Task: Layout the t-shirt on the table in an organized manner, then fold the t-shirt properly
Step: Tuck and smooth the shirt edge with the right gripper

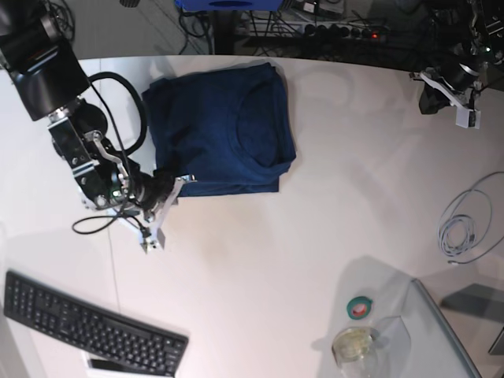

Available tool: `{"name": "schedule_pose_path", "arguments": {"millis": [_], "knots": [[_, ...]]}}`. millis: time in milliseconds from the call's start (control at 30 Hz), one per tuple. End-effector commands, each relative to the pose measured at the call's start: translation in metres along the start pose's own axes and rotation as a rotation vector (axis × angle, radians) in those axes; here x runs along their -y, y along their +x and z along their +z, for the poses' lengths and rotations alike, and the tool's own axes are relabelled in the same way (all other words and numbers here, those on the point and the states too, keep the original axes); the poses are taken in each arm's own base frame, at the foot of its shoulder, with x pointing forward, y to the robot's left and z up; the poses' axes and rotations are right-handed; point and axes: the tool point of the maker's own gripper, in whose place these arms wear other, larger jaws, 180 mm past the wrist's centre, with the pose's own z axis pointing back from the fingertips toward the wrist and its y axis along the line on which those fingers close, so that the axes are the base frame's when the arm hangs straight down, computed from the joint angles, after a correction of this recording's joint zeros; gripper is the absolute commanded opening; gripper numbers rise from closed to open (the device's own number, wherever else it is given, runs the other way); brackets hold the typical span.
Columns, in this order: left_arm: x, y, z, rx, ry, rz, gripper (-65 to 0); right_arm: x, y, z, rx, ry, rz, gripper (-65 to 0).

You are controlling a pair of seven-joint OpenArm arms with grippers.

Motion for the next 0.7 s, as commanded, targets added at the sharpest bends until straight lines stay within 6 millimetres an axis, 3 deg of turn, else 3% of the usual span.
{"name": "schedule_pose_path", "arguments": {"millis": [0, 67, 133, 233, 333, 533, 600, 667], "knots": [[-0.005, 0.012, 0.004, 0.036, 0.003, -0.012, -65.0, -0.004, 0.024, 0.009, 0.072, 0.016, 0.0, -39.3], [-0.005, 0.012, 0.004, 0.036, 0.003, -0.012, -65.0, -0.01, 0.033, 0.016, 0.113, 0.03, -0.005, -32.9], [-0.005, 0.012, 0.004, 0.036, 0.003, -0.012, -65.0, -0.009, 0.038, 0.021, 0.164, 0.038, -0.065, -30.6], [-0.005, 0.012, 0.004, 0.036, 0.003, -0.012, -65.0, -0.016, 0.034, 0.018, 0.16, 0.061, -0.129, -30.5], [-0.005, 0.012, 0.004, 0.036, 0.003, -0.012, -65.0, -0.024, 0.017, 0.008, 0.091, 0.071, -0.113, -30.6], [-0.005, 0.012, 0.004, 0.036, 0.003, -0.012, -65.0, -0.021, 0.007, 0.001, 0.065, 0.061, -0.119, -31.5], [-0.005, 0.012, 0.004, 0.036, 0.003, -0.012, -65.0, -0.02, 0.007, 0.001, 0.064, 0.06, -0.119, -38.7], [-0.005, 0.012, 0.004, 0.036, 0.003, -0.012, -65.0, -0.02, 0.007, 0.001, 0.065, 0.059, -0.12, -54.8]]}}
